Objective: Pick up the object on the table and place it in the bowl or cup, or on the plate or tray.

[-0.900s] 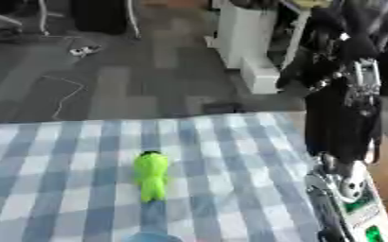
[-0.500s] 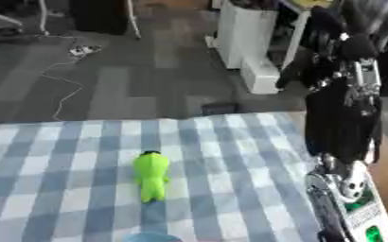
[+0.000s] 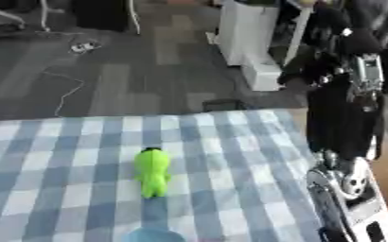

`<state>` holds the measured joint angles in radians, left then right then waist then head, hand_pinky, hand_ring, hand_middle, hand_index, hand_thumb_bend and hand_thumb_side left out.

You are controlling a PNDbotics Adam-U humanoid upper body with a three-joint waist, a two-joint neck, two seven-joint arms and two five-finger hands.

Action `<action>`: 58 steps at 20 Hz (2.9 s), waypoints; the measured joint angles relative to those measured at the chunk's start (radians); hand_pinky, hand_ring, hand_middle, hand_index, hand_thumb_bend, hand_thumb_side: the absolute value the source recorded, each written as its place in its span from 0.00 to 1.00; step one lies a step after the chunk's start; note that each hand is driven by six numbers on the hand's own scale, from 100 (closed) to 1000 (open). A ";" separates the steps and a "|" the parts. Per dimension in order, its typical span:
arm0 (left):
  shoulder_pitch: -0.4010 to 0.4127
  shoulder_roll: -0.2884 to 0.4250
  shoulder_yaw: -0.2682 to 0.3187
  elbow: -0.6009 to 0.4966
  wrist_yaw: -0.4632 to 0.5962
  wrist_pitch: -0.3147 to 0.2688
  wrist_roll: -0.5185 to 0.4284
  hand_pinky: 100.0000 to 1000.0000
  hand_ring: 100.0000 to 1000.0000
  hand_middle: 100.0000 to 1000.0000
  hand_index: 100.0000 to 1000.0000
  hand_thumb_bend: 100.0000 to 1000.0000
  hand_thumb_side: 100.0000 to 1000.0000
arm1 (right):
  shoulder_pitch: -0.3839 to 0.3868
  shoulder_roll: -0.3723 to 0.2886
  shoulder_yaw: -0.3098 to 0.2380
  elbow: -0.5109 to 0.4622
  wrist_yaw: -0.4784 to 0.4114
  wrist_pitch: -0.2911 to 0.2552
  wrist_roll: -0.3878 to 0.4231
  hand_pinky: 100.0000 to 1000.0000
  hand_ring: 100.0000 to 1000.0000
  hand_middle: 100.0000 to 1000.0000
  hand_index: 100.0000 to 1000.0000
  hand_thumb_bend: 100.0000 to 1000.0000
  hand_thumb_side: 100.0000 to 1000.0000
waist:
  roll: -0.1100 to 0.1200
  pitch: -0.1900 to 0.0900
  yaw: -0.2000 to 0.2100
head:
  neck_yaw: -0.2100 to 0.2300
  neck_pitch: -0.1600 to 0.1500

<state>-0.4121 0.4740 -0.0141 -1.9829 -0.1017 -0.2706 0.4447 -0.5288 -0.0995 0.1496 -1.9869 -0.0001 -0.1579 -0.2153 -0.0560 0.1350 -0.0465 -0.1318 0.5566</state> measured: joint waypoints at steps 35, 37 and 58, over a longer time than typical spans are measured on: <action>-0.285 0.228 -0.221 0.712 -0.624 -0.380 -0.233 0.81 0.69 0.75 0.73 0.10 0.84 | 0.009 0.009 0.016 0.000 -0.010 0.008 0.023 0.29 0.36 0.84 1.00 0.00 0.81 | 0.033 -0.008 -0.044 | 0.088 0.093; -0.309 0.213 -0.226 0.750 -0.632 -0.402 -0.252 0.82 0.70 0.75 0.73 0.10 0.84 | 0.009 0.009 0.016 0.000 -0.010 0.007 0.025 0.29 0.36 0.84 1.00 0.00 0.81 | 0.034 -0.008 -0.045 | 0.088 0.088; -0.466 0.080 -0.177 1.174 -0.946 -0.488 -0.323 0.92 0.75 0.79 0.78 0.21 0.96 | -0.006 0.068 0.035 0.000 -0.027 -0.006 0.044 0.28 0.36 0.84 1.00 0.00 0.81 | 0.040 -0.001 -0.102 | 0.116 0.085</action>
<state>-0.8784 0.5545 -0.1913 -0.8084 -1.0475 -0.7589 0.1220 -0.5349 -0.0313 0.1844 -1.9869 -0.0269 -0.1638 -0.1713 -0.0156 0.1340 -0.1485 -0.0158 0.6419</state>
